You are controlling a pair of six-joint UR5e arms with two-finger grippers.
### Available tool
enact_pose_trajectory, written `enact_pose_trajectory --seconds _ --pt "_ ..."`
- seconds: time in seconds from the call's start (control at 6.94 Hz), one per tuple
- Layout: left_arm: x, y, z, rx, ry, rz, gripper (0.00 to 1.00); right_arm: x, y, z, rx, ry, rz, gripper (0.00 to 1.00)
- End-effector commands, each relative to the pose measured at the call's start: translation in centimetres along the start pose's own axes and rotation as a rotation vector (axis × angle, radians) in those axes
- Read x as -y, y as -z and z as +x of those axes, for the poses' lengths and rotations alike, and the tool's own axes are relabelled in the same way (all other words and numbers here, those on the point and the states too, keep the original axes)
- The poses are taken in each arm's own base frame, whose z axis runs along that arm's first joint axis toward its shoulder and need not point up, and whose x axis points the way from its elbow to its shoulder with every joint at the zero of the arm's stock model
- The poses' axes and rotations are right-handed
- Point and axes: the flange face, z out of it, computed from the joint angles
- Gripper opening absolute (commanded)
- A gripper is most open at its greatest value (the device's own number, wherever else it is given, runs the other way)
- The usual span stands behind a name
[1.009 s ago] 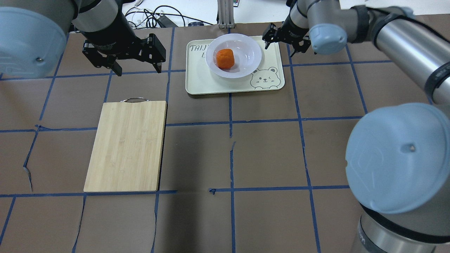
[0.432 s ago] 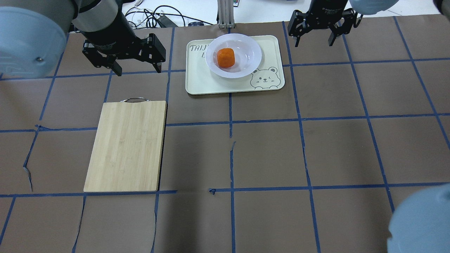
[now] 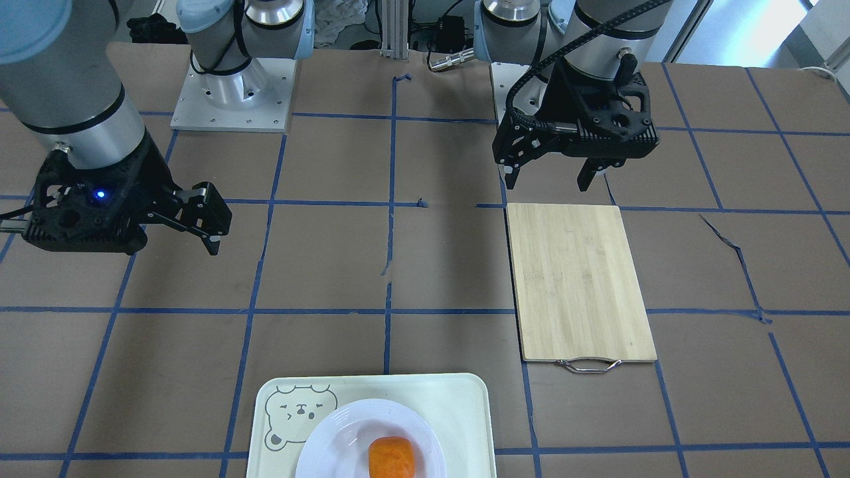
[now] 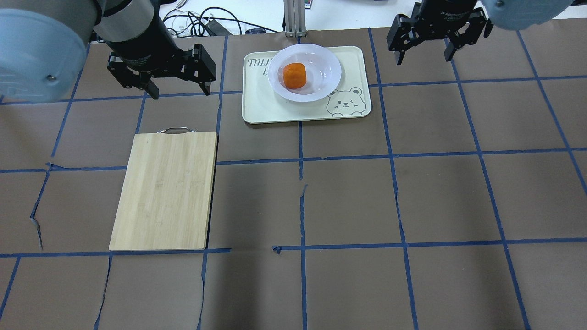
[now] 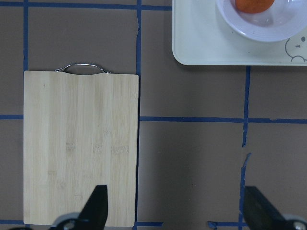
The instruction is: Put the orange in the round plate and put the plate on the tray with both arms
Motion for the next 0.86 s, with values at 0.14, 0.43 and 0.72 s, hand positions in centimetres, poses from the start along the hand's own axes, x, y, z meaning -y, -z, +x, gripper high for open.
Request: enact_pose_trajectory --seconds 0.14,0.43,0.72 --pt "0.01 -0.03 0.0 0.0 0.0 -0.001 1.0 -0.3 1.29 0.16 -0.005 0.002 0.013 1.0" --pt "0.01 -0.03 0.0 0.0 0.0 -0.001 1.0 -0.49 1.95 0.61 -0.031 -0.002 0.026 1.0" --pt "-0.03 0.06 0.0 0.0 0.001 0.001 1.0 -0.81 1.14 0.53 -0.034 0.0 -0.001 1.0"
